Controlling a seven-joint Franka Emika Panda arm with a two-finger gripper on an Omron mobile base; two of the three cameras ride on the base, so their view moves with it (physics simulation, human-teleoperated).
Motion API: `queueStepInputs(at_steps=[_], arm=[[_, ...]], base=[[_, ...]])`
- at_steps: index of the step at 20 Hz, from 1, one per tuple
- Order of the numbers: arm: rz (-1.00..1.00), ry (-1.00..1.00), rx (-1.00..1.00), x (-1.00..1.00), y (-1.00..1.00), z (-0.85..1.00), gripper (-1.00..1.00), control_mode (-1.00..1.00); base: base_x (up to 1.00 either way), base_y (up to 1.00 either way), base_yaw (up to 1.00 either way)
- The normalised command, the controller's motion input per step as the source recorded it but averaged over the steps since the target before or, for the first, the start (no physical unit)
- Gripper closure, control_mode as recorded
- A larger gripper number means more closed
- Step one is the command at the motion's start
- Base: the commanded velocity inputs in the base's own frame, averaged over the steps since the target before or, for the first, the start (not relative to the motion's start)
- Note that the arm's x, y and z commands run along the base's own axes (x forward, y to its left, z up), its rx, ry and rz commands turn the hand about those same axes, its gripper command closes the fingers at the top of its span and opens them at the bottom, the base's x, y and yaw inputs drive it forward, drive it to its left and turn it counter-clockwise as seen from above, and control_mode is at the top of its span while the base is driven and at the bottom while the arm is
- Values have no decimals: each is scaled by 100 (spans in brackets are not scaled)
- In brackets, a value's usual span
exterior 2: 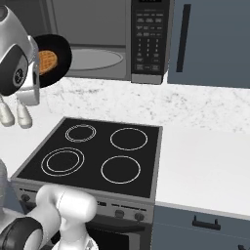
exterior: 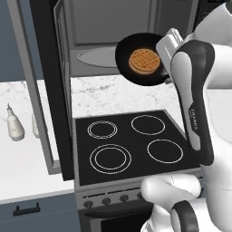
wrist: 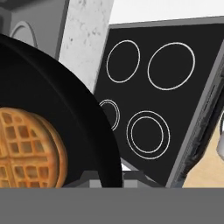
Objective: Open the microwave, place the bowl with waffle inside the microwave, then close the microwave door and turn it on.
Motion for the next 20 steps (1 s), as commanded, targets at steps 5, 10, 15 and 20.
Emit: queueStepInputs(at_steps=[5,10,15,20], arm=[[-3,0,0,81,3,1,100,-100],[-2,0,0,86,0,-5,100,-100],[-1,0,0,81,8,-6,100,-100],[0,-2,0,75,5,-7,100,-100]], base=[[0,0,0],[0,0,0],[0,0,0],[0,0,0]])
